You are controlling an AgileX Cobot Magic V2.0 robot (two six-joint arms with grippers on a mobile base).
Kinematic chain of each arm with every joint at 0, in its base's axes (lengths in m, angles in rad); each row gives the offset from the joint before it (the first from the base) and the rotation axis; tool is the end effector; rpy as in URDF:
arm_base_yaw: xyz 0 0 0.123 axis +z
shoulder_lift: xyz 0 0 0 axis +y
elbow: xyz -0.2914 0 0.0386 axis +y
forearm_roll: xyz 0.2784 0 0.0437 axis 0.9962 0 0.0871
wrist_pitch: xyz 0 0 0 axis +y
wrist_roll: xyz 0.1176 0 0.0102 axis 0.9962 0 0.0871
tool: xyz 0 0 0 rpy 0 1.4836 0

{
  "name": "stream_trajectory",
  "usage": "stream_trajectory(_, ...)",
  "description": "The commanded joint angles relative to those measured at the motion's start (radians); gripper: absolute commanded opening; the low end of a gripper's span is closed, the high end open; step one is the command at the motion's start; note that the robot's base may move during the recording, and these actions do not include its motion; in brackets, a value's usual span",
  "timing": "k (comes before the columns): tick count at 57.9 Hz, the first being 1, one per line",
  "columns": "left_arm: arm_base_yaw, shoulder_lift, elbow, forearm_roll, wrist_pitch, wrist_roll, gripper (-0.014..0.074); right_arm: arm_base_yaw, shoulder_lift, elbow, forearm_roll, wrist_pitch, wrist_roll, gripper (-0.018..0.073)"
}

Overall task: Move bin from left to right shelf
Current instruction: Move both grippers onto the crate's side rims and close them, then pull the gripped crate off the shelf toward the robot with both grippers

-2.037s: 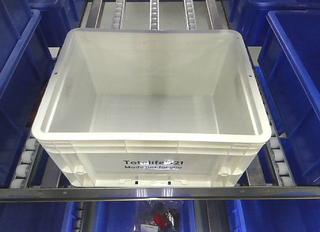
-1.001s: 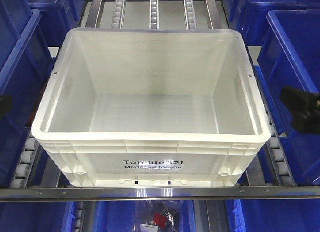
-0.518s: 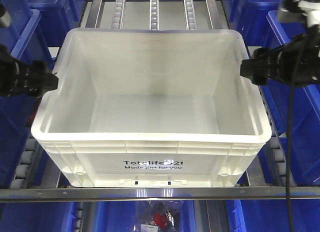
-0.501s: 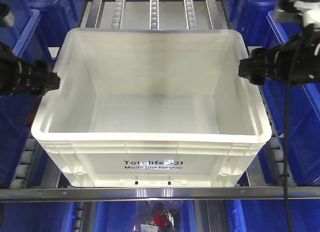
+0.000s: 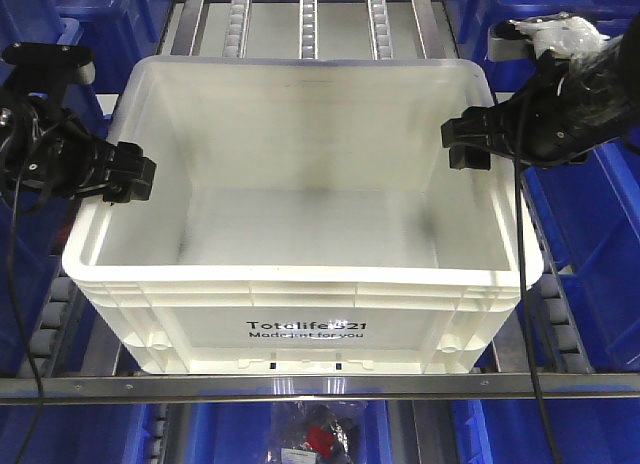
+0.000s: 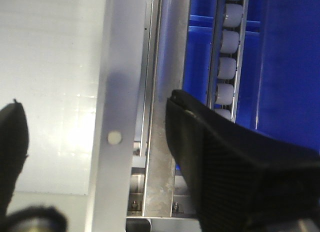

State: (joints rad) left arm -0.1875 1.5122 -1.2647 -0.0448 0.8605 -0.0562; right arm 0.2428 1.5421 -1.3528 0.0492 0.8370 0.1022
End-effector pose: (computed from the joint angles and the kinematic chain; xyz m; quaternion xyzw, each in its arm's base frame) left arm 0.3566 -0.0717 0.2897 0.0537 0.9607 -0.0532 0.2670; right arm 0.3693 0.0959 0.3107 -0.0568 0.9486 0.0754 0.3021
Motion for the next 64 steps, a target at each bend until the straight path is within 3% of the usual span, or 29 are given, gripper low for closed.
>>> stream_trajectory(1, -0.005, -0.021, -0.038, -0.012, -0.063, -0.005, 0.0508, -0.006, -0.010, -0.049, -0.003, -0.035, 0.000, 0.0445)
stream_trajectory(7, -0.005, -0.003, -0.056, -0.014, -0.060, -0.005, 0.0415, -0.006, 0.013, -0.058, 0.013, -0.032, -0.001, 0.0347)
stream_trajectory(17, -0.005, 0.026, -0.107, -0.014, -0.018, -0.005, 0.0118, -0.006, 0.042, -0.058, 0.019, -0.028, -0.003, 0.0130)
stream_trajectory(23, -0.005, 0.025, -0.117, -0.009, -0.024, -0.005, -0.0010, -0.006, 0.042, -0.057, 0.009, -0.029, -0.009, 0.0025)
stream_trajectory(26, -0.005, 0.024, -0.117, -0.005, -0.028, -0.005, -0.0009, -0.006, 0.041, -0.057, 0.003, -0.029, -0.009, -0.0015)
stream_trajectory(42, -0.005, 0.017, -0.118, -0.022, -0.026, -0.015, -0.0008, -0.005, 0.041, -0.060, -0.029, -0.020, -0.006, -0.0007)
stream_trajectory(55, -0.021, -0.026, -0.169, -0.024, 0.048, -0.111, -0.0007, 0.027, -0.012, -0.124, -0.071, 0.048, 0.075, -0.0003)
stream_trajectory(64, -0.075, -0.068, -0.167, 0.045, 0.090, -0.180, -0.0006, 0.097, -0.071, -0.123, -0.206, 0.085, 0.223, -0.0001)
